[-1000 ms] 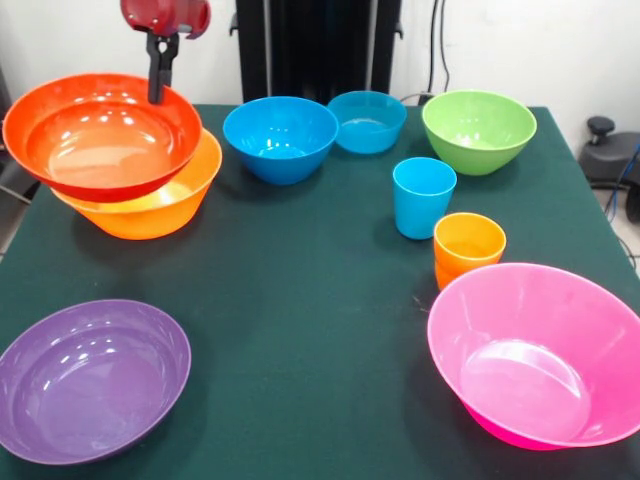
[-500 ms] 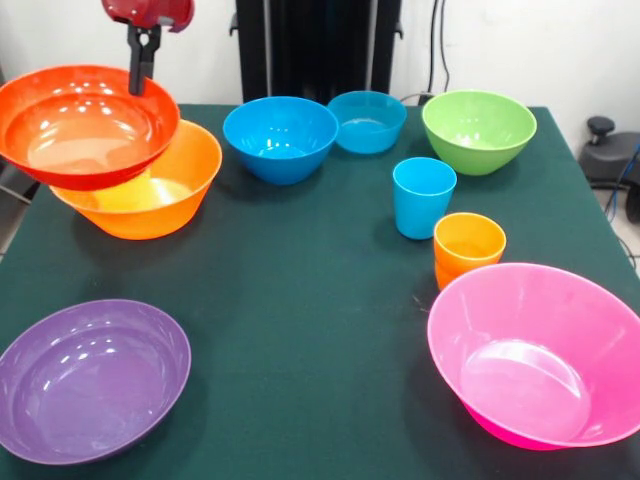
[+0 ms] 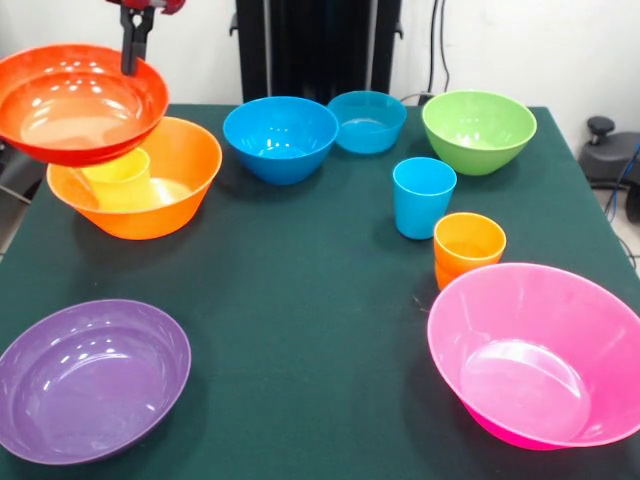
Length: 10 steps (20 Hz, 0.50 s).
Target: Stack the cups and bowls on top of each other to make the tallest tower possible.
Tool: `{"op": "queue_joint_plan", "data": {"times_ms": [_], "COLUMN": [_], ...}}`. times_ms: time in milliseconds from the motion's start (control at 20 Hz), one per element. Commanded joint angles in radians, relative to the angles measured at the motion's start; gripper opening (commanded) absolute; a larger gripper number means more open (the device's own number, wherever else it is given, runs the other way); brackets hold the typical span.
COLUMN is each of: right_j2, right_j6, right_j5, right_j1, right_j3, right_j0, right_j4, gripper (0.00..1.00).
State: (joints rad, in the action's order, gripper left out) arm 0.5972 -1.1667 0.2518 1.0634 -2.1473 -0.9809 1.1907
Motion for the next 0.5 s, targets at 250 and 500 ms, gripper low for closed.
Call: {"op": "queue_joint_plan", "data": {"times_ms": [250,500], "right_j2": [0.013,-0.003], "right_j6": [-0.096,-0.122], "right_j5": [-0.059,-0.085], "right_j1": [0.037,0.004], "right_j3": [-0.080,-0.069], "right_j0": [0.071,0.084], "right_j4": [-0.020,-0.012], "gripper": [0.00,0.00]}}
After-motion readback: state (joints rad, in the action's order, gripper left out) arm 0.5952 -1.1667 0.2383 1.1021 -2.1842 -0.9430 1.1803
